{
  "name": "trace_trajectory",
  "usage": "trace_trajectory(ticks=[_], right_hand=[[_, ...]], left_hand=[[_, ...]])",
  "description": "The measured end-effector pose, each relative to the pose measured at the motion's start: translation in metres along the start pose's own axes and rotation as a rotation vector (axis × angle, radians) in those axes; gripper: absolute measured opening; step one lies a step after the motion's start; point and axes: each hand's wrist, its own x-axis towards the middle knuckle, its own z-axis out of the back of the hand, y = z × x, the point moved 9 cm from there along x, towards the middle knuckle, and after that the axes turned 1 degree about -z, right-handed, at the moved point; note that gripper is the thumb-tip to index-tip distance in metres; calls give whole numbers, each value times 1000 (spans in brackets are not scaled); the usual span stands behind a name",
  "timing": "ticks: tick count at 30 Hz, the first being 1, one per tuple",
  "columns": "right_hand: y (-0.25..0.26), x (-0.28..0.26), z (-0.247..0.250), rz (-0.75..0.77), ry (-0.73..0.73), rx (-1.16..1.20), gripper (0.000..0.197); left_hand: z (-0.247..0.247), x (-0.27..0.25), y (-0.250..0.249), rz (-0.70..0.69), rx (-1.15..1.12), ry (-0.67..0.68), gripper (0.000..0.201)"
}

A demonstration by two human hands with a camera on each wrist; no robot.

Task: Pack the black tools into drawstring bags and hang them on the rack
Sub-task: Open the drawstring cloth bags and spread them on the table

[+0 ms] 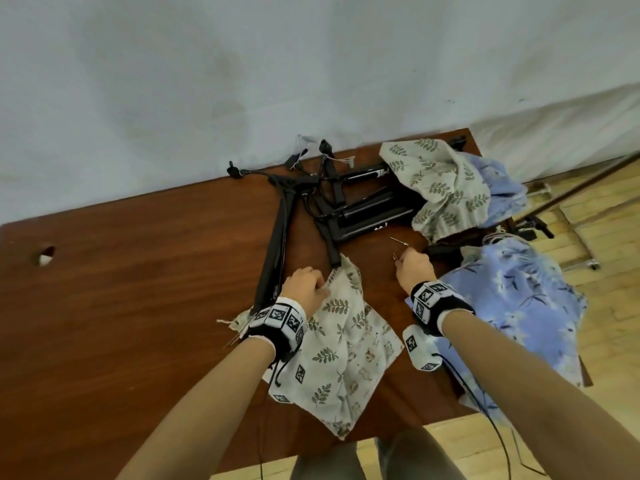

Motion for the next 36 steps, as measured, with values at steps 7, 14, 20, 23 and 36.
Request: trace_trajectory(ticks=[7,14,20,23,36], right_hand=[[2,-20,14,-7,7,76,26],[34,-68,44,112,105,679,7],[72,-111,72,317,215,675,8],[61,-118,73,238,208,754,15],[75,-173,229,566,-132,742,19]], left_hand=[[15,-20,-22,-99,-361,-8,17],[39,-47,-55,-131,-956,257,39],[65,-64,-106,-136,-840,345,20],[66,-74,-130,-197,-596,318,48],[211,-105,-224,-599,-489,-223,9]])
